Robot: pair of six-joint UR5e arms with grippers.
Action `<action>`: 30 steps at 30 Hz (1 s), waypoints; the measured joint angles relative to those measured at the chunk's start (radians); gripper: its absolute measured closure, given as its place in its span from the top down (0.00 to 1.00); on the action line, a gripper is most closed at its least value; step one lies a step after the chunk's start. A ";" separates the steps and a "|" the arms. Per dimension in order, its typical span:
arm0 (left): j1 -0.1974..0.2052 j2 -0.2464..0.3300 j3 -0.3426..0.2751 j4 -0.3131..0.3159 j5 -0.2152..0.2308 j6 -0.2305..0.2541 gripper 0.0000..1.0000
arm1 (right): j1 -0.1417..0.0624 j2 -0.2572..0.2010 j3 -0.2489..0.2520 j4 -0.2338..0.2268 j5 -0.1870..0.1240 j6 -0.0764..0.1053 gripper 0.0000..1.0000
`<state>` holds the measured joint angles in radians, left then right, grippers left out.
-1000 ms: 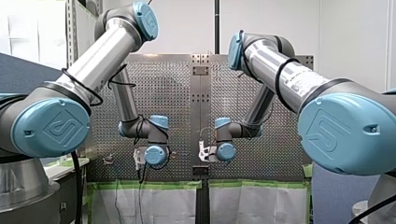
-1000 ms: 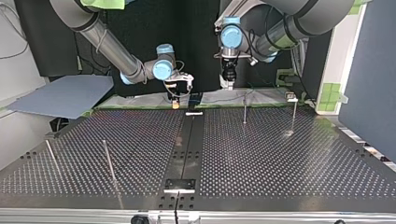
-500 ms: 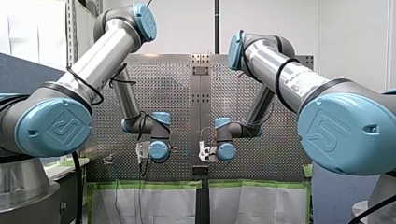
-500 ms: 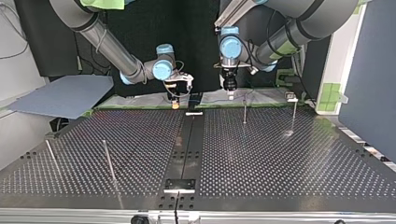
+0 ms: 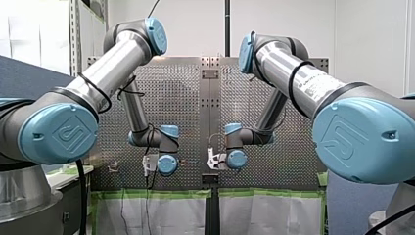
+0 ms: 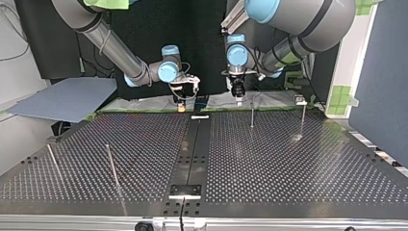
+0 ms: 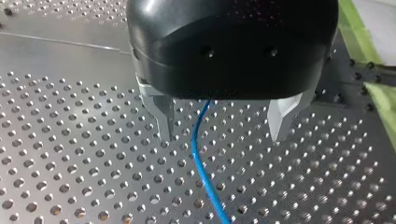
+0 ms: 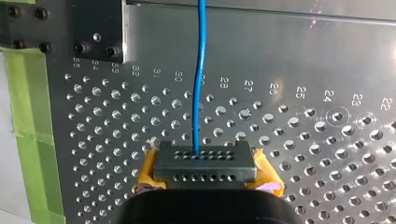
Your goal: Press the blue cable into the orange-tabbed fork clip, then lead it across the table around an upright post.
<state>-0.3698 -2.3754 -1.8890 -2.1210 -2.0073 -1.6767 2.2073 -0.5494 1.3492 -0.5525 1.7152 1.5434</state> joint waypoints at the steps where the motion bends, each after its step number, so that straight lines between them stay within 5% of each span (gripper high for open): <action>1: 0.003 -0.001 0.007 -0.003 0.000 0.006 1.00 | 0.000 0.000 0.000 0.000 0.000 0.000 0.00; 30: 0.036 -0.003 0.070 -0.057 0.006 0.061 1.00 | 0.001 0.000 0.000 -0.003 0.000 0.000 0.00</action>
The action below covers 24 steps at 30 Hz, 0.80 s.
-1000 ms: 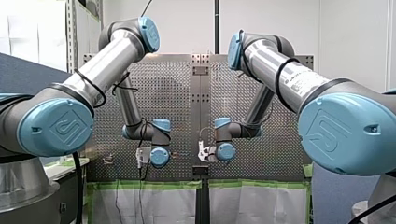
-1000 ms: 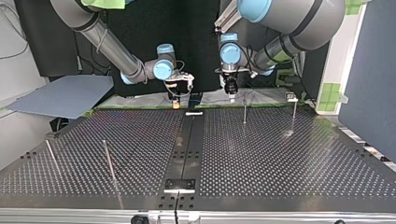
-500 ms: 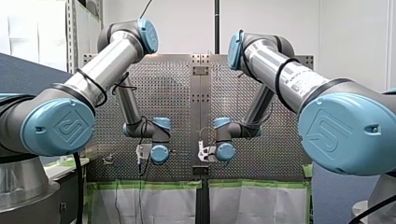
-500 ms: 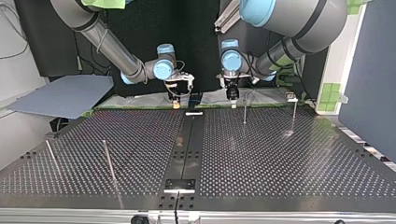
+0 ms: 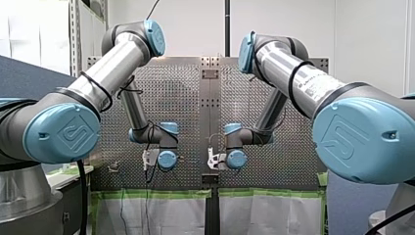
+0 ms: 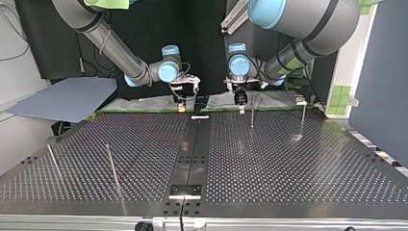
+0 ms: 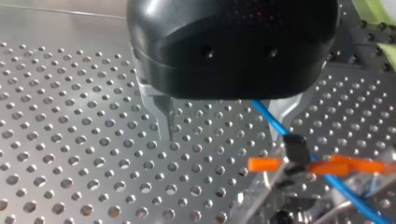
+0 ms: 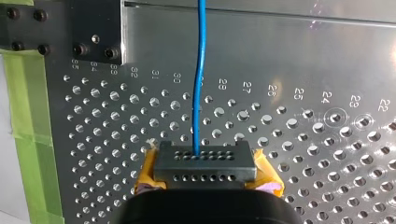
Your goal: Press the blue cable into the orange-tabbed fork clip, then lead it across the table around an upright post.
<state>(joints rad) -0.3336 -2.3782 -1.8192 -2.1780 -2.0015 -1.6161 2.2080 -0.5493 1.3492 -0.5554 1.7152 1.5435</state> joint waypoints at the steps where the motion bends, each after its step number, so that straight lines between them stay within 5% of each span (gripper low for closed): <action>1: 0.000 0.000 0.000 0.000 -0.001 0.001 1.00 | 0.000 0.000 0.000 0.000 0.000 0.000 0.00; 15: 0.000 0.000 0.001 0.053 0.000 0.010 1.00 | -0.001 0.000 0.000 -0.001 0.001 0.000 0.00; 17: 0.000 0.000 0.000 0.060 0.000 0.010 0.81 | -0.001 0.000 0.000 -0.001 0.001 0.000 0.00; 18: 0.000 0.000 0.000 0.062 0.000 0.010 0.81 | -0.001 0.000 0.000 -0.001 0.001 0.000 0.00; 19: 0.000 0.000 0.000 0.064 0.000 0.010 0.61 | -0.001 0.000 0.000 0.000 0.001 0.000 0.00; 20: 0.000 0.000 0.000 0.066 0.000 0.010 0.49 | -0.002 0.000 0.000 0.000 0.001 0.000 0.00; 21: 0.000 0.000 0.000 0.067 0.000 0.010 0.49 | -0.002 0.000 0.000 0.000 0.001 0.000 0.00; 23: 0.000 0.000 0.000 0.069 -0.001 0.011 0.20 | -0.002 0.000 0.000 -0.001 0.001 0.000 0.00; 24: 0.000 0.000 0.000 0.070 -0.001 0.012 0.20 | -0.001 0.000 0.000 -0.001 0.000 0.000 0.00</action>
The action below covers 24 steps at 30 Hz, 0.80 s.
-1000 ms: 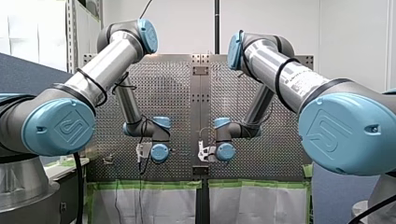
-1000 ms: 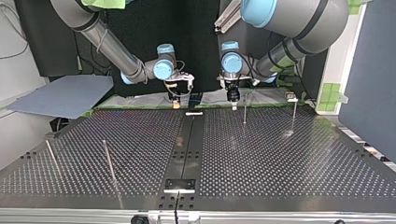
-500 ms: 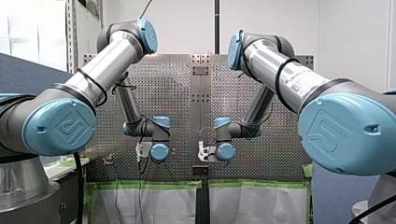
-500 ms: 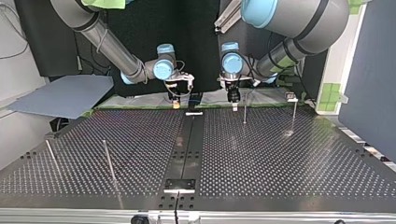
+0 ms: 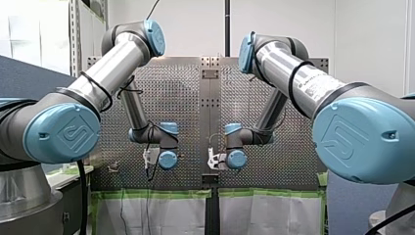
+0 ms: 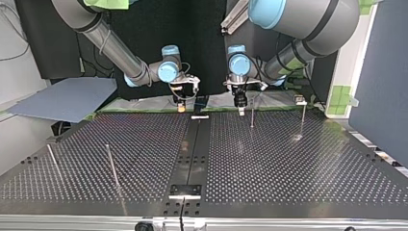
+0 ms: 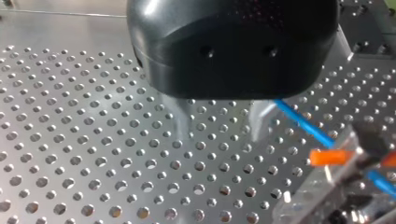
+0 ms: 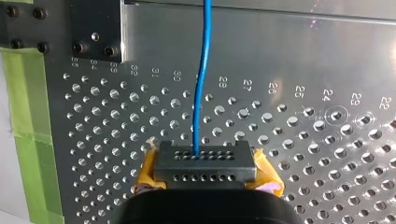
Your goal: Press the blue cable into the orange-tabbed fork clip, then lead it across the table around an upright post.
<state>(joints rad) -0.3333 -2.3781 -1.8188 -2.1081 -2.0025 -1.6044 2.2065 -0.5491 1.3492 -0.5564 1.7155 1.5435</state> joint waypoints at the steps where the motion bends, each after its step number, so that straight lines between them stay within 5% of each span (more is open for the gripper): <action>1: 0.000 0.000 0.000 0.001 0.000 0.001 0.09 | 0.000 0.000 0.000 0.000 0.000 0.000 0.00; 2: 0.000 0.000 0.000 0.002 0.000 0.003 0.00 | 0.000 0.000 0.000 0.000 0.000 0.000 0.00; 17: 0.001 0.001 -0.003 0.011 0.003 0.034 0.00 | -0.002 0.000 0.000 0.005 -0.001 -0.001 0.00; 24: 0.001 0.023 -0.006 0.015 0.002 0.061 0.00 | -0.005 -0.030 -0.003 0.043 0.000 -0.006 0.00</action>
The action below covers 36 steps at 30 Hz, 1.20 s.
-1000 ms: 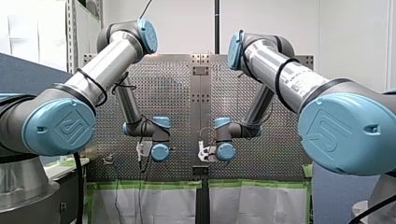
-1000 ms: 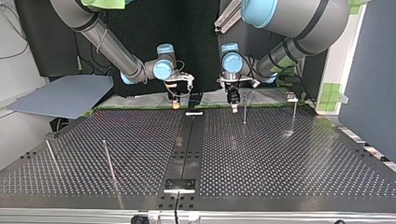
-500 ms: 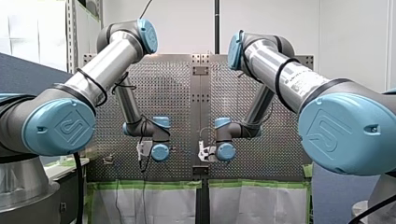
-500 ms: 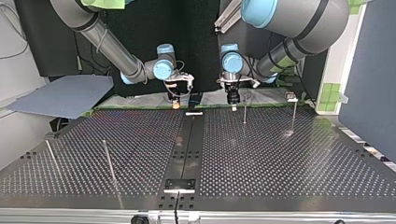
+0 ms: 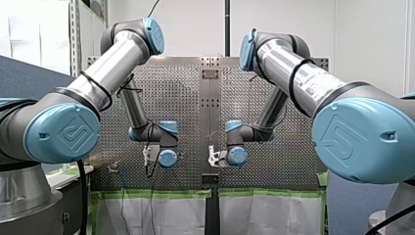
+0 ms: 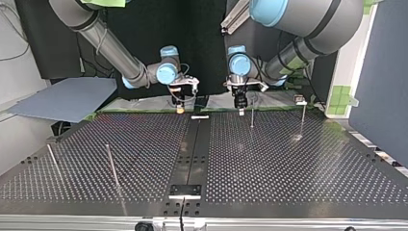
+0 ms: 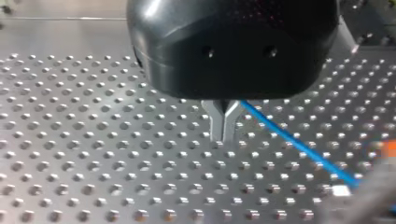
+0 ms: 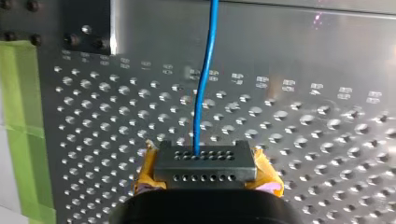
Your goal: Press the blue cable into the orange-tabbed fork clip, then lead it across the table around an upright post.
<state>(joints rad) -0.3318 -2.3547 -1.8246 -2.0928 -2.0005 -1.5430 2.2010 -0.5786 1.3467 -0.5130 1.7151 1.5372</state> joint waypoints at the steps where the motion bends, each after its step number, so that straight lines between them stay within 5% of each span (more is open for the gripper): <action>1: 0.000 0.009 -0.001 0.000 0.000 0.005 0.00 | 0.000 -0.008 0.000 0.009 0.000 0.000 0.00; 15: 0.000 0.143 -0.003 -0.101 0.001 0.024 0.00 | 0.007 -0.145 0.000 0.126 -0.002 0.006 0.00; 36: -0.010 0.329 0.002 -0.258 -0.001 0.043 0.00 | 0.010 -0.323 0.000 0.169 -0.003 0.006 0.00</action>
<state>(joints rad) -0.3417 -2.0254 -1.8221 -2.3511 -2.0014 -1.5002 2.2109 -0.9014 1.3466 -0.3437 1.7122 1.5432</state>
